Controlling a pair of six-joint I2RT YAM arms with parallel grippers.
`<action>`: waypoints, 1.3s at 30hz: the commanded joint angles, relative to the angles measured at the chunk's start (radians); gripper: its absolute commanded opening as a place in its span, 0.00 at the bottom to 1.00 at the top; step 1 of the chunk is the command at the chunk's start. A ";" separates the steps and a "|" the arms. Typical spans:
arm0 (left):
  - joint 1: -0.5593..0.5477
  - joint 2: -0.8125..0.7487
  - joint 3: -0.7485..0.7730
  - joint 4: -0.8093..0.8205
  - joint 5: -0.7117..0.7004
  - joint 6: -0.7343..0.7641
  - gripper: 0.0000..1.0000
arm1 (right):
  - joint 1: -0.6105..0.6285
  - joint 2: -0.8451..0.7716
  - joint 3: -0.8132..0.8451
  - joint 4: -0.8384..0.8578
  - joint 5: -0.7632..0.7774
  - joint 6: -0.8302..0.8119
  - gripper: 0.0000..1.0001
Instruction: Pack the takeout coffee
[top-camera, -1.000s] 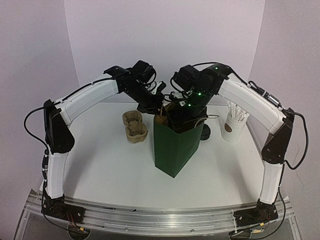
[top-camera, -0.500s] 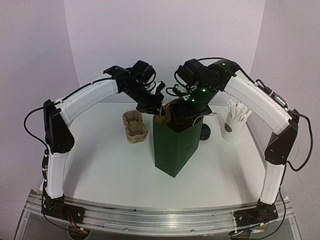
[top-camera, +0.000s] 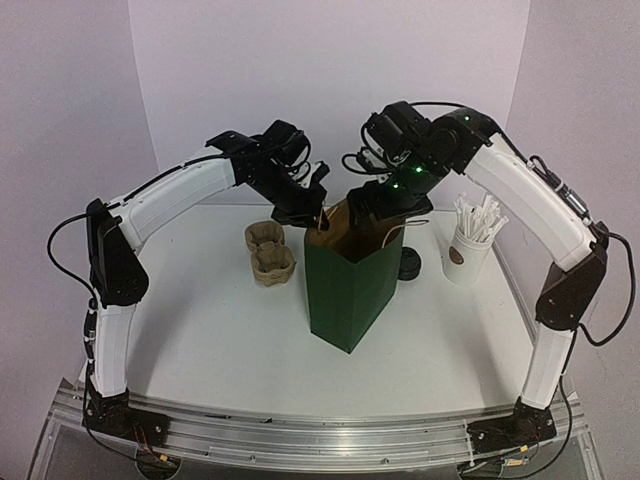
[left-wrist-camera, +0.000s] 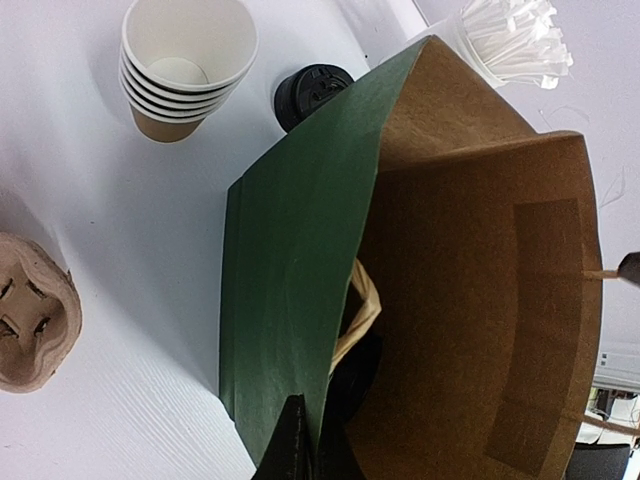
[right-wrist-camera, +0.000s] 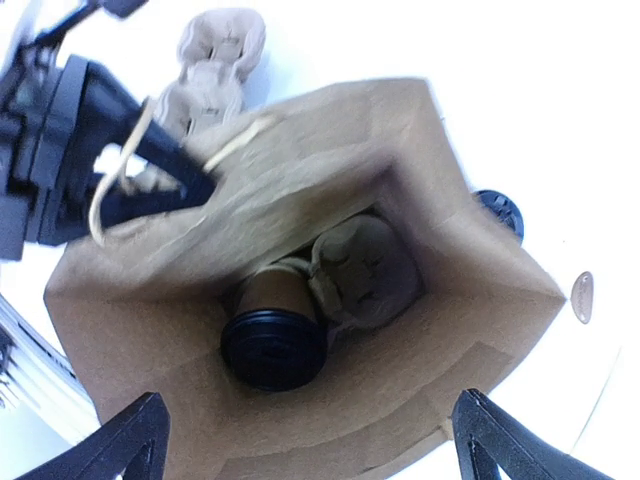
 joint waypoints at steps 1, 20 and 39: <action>0.005 -0.053 0.032 -0.011 -0.007 -0.003 0.15 | -0.068 -0.027 0.075 0.044 -0.003 0.020 0.98; 0.005 -0.127 -0.001 0.086 0.030 -0.029 0.63 | -0.366 -0.022 0.173 0.094 0.029 0.048 0.98; 0.080 -0.247 -0.036 0.155 0.085 -0.030 0.82 | -0.749 -0.214 -0.162 0.106 -0.043 0.044 0.95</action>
